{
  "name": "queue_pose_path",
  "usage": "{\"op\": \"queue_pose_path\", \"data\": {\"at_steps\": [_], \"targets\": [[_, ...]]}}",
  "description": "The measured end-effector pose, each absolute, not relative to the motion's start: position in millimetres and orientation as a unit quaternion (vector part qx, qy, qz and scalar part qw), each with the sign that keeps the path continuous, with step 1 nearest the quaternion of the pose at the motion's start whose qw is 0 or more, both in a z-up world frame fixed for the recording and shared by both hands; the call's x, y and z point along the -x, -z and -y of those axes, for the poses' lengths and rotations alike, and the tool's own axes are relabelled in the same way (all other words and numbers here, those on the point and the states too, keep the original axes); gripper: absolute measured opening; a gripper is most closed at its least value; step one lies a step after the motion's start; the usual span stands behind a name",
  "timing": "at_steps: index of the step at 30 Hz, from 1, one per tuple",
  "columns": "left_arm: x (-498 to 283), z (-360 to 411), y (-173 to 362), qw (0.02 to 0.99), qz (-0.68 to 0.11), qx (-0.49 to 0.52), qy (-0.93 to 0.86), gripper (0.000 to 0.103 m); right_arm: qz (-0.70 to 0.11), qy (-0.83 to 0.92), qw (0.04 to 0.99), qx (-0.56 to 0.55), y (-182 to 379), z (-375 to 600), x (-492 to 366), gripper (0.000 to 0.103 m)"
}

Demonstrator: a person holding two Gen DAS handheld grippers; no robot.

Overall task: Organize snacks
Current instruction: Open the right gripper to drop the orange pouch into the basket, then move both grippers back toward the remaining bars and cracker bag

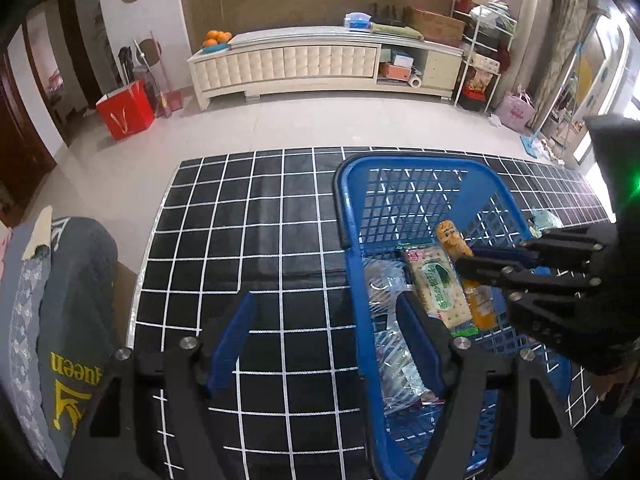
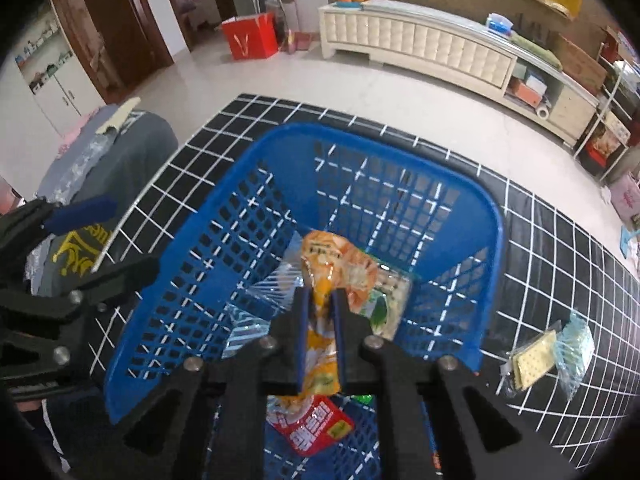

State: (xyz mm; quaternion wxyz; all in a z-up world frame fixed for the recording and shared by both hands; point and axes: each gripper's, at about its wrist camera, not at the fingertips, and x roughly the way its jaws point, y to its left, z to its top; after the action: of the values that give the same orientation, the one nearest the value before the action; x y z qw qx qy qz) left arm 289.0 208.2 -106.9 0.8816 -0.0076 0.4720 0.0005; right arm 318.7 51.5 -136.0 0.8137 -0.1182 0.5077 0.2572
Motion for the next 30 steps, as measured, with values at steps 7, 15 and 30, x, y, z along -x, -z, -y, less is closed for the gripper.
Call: {"op": "queue_pose_path", "data": {"at_steps": [7,15,30], "targets": [[-282,-211,107,0.88,-0.475,0.014,-0.01,0.071,-0.501,-0.246,0.823,0.105,127,-40,-314,0.068],[-270,-186,81,0.887,-0.461,0.004,0.003,0.071,-0.465,-0.24,0.849,0.076,74,9,-294,0.071],[-255,-72,35,0.898,-0.433,-0.039,0.064,0.071,-0.444,-0.162,0.881,0.016,34,151,-261,0.075]]}}
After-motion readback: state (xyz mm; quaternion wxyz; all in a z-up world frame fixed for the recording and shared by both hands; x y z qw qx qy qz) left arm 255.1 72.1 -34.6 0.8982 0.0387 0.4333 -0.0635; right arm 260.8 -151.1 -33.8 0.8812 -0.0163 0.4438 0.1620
